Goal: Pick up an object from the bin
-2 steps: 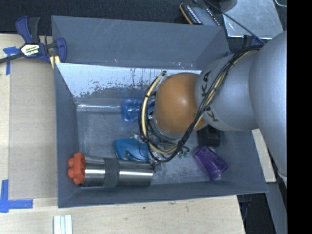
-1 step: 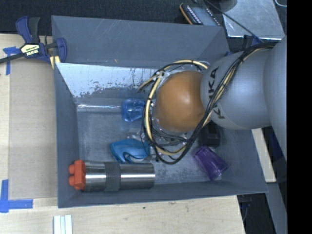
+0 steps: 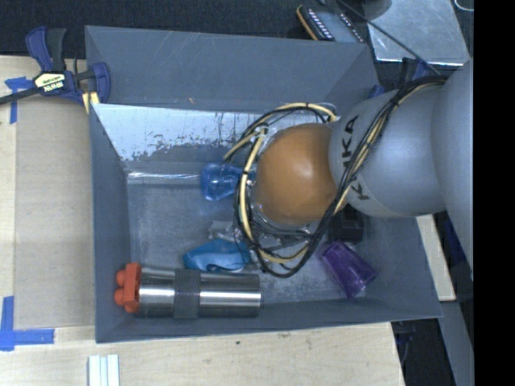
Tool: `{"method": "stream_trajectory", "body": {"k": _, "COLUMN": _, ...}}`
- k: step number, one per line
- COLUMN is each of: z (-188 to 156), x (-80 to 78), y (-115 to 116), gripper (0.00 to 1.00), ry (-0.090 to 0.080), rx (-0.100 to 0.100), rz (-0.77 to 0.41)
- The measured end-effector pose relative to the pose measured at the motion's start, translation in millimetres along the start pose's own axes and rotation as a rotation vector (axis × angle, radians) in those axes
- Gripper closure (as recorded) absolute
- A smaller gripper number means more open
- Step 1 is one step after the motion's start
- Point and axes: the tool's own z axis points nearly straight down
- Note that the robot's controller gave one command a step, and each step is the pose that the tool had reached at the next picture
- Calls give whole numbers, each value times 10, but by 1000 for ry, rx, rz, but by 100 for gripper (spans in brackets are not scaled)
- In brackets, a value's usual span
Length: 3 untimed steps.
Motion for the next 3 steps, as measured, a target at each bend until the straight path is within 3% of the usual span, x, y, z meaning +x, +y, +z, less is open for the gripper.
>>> {"method": "stream_trajectory", "body": {"k": 1, "z": 3, "x": 5, "y": 4, "gripper": 100, "ry": 1, "rx": -1, "rz": 2}}
{"method": "stream_trajectory", "body": {"k": 2, "z": -250, "x": 21, "y": -8, "gripper": 100, "ry": 4, "rx": -3, "rz": -255}}
{"method": "stream_trajectory", "body": {"k": 3, "z": -58, "x": -10, "y": -67, "gripper": 100, "ry": 8, "rx": 3, "rz": -163}}
